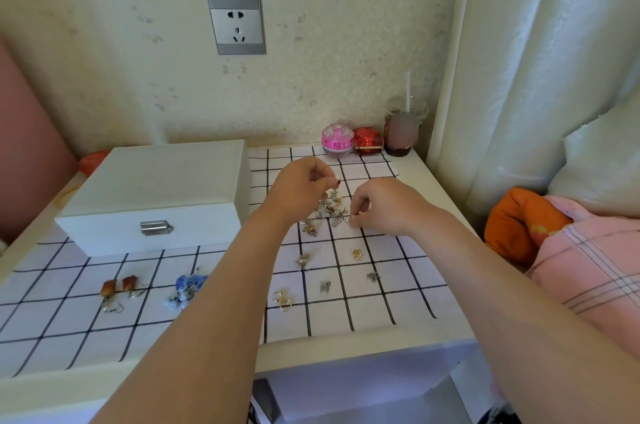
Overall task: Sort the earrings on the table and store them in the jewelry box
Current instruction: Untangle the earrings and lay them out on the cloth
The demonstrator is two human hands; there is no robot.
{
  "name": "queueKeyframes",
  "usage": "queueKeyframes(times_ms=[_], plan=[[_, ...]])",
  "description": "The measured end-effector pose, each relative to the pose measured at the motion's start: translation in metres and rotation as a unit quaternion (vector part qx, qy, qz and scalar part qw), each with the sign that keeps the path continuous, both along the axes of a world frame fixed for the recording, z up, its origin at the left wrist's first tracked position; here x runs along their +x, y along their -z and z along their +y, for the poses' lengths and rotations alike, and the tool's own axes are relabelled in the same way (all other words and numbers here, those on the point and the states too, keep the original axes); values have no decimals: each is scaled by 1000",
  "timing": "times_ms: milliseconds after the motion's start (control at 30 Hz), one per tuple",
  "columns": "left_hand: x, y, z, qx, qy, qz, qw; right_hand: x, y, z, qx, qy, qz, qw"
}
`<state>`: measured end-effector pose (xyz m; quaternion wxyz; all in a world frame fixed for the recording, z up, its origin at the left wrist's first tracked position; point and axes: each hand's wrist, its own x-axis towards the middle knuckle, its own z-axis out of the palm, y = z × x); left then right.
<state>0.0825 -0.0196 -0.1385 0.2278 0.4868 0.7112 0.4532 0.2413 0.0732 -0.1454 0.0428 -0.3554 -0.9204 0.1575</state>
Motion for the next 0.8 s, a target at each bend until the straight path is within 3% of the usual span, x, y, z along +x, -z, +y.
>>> queueKeyframes(times_ms=[167,333,600,800], plan=[[-2,-5,-7,6,23,-35,999,3,-4,5,-64,32,114,991],[-3,-6,-23,-37,67,32,997,1,-14,-4,-100,28,210,972],[-10,-20,-74,-74,102,99,987,-12,-27,-50,-147,-2,131,980],[-27,-34,-131,-132,129,146,972,-29,-33,-90,-172,-36,138,975]])
